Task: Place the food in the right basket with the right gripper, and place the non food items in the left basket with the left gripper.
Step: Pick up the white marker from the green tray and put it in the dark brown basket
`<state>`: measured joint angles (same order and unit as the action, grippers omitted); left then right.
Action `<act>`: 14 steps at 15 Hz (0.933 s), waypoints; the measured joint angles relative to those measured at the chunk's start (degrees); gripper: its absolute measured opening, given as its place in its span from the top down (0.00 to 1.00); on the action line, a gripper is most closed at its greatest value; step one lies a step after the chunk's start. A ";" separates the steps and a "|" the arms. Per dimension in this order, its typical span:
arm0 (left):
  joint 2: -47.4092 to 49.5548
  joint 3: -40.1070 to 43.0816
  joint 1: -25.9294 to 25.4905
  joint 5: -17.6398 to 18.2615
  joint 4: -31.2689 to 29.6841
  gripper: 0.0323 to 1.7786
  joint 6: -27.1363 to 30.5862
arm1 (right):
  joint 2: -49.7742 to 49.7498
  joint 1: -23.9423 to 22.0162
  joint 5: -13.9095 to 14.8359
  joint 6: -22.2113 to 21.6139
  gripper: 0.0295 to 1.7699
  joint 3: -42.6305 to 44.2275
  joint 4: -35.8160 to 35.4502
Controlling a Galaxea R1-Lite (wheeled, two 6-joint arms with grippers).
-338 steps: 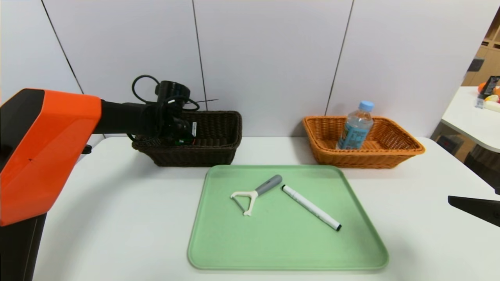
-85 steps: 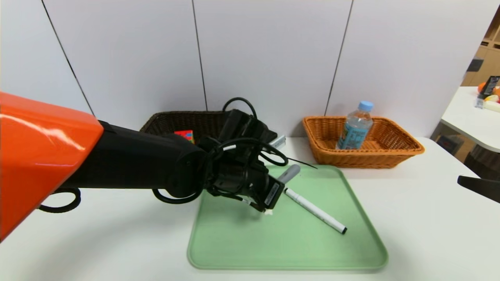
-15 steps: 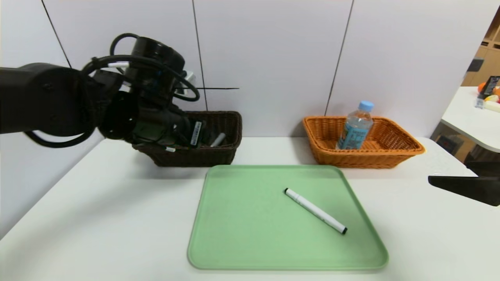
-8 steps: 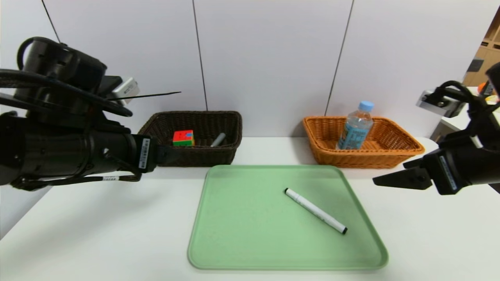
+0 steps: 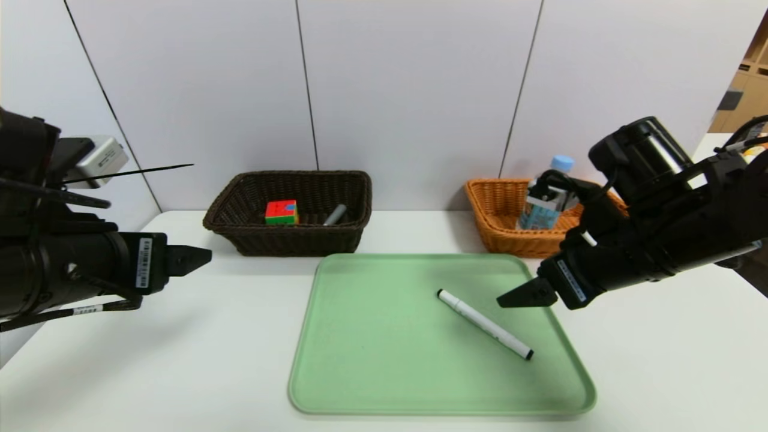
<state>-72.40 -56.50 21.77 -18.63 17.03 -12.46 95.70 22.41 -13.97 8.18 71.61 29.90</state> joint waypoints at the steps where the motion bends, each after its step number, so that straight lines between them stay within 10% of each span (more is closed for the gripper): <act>1: 1.10 1.29 -1.33 0.00 0.00 0.05 0.01 | 1.27 0.68 0.05 0.00 0.04 0.09 -0.17; 14: 8.64 8.79 -7.50 0.30 -1.29 0.05 0.43 | 11.22 5.57 2.84 -0.06 0.04 1.35 -2.95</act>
<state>-63.76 -47.71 14.28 -18.32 15.74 -12.03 106.91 27.98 -11.13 8.12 72.96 26.95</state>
